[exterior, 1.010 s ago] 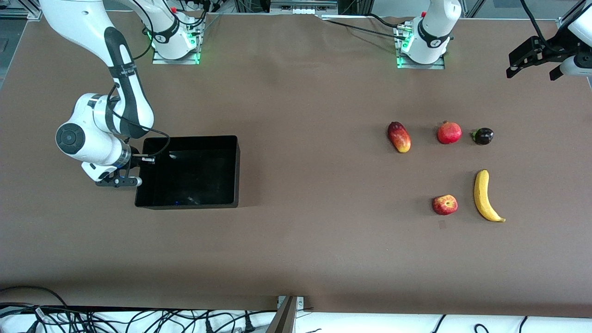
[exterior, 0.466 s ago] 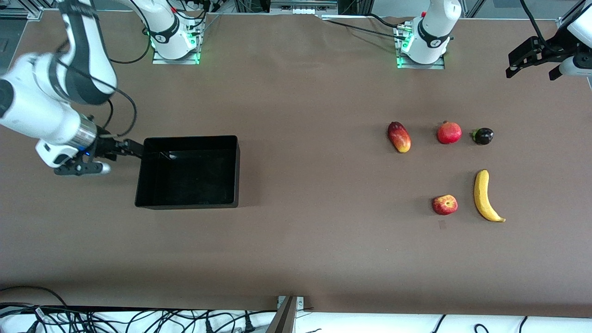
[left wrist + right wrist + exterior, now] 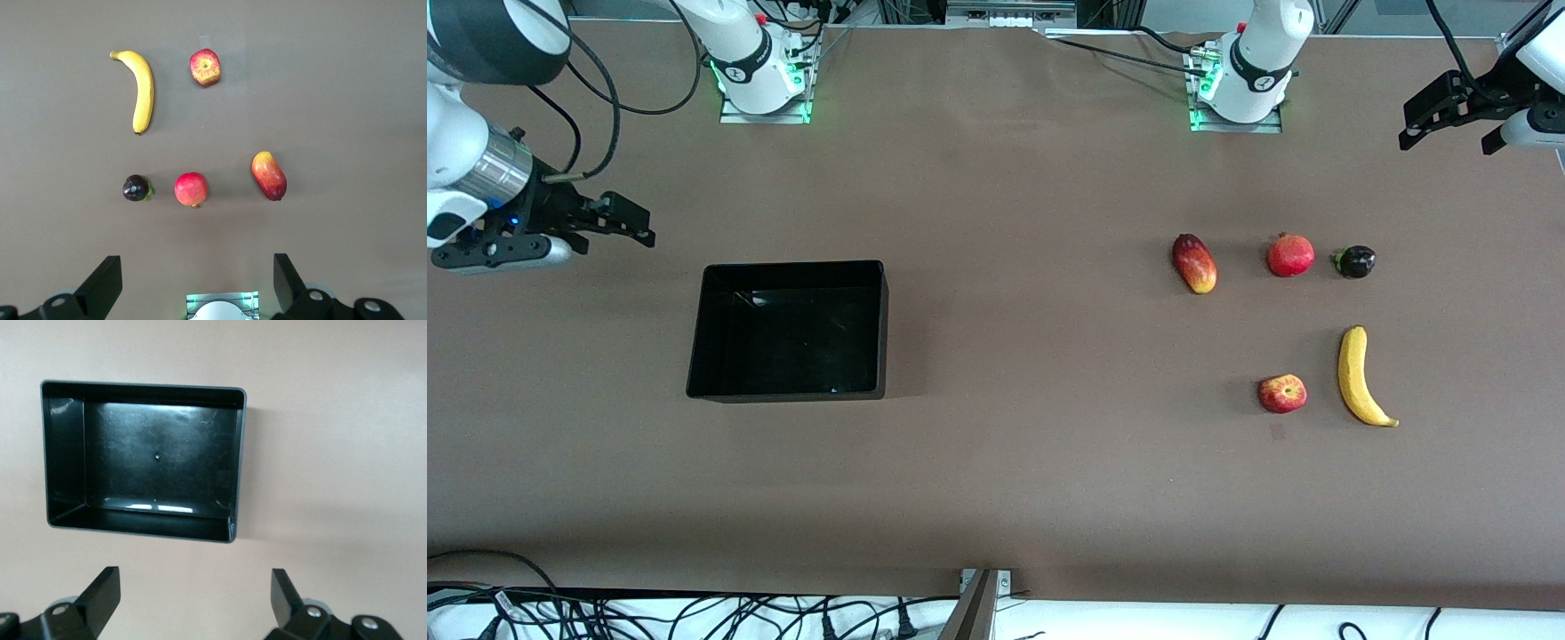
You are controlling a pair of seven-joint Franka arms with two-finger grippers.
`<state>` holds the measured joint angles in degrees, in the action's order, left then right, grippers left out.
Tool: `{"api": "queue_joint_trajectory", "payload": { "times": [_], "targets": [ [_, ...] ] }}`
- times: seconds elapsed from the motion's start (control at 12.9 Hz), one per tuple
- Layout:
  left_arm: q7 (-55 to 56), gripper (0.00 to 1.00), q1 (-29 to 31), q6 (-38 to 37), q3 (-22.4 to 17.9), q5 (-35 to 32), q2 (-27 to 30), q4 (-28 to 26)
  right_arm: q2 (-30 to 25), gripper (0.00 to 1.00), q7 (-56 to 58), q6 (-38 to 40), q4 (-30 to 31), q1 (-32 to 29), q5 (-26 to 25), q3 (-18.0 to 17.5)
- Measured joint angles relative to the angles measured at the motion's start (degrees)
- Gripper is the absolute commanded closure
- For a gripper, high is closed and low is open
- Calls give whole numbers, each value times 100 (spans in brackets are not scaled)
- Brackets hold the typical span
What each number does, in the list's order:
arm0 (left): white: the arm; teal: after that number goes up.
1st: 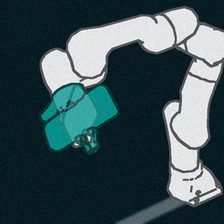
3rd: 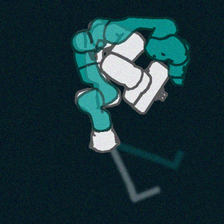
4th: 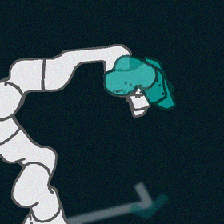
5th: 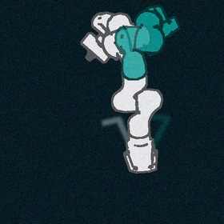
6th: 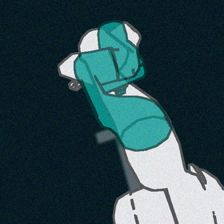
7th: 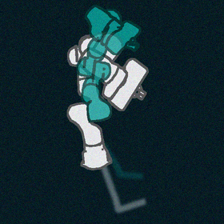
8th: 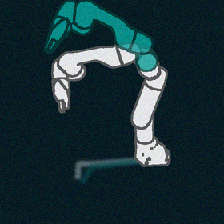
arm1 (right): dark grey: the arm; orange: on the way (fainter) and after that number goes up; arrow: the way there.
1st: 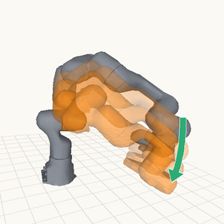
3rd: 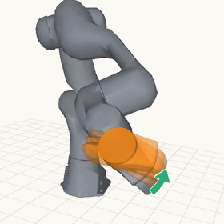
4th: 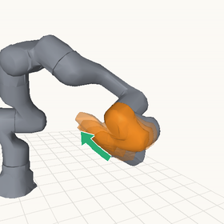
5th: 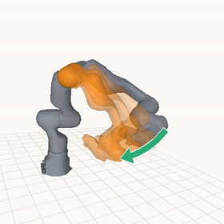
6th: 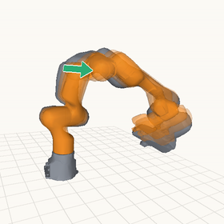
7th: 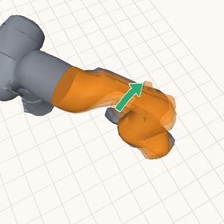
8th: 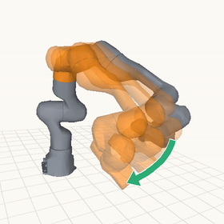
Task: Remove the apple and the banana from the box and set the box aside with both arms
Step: 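Open the right gripper and withdraw it from the box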
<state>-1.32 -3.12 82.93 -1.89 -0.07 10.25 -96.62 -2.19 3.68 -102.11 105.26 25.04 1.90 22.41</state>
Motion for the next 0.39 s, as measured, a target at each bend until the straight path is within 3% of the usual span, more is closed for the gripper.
{"api": "queue_joint_trajectory", "payload": {
  "times": [0.23, 0.39],
  "targets": [
    [0, 0, -1, 0, -3, 0, 0, -13, -26, 0, -29, 236, -102, -1399, -114, -1468],
    [0, 0, -2, 0, -3, 0, 0, -23, -25, 0, -37, 263, -122, -1850, -114, -1850]
  ]
}}
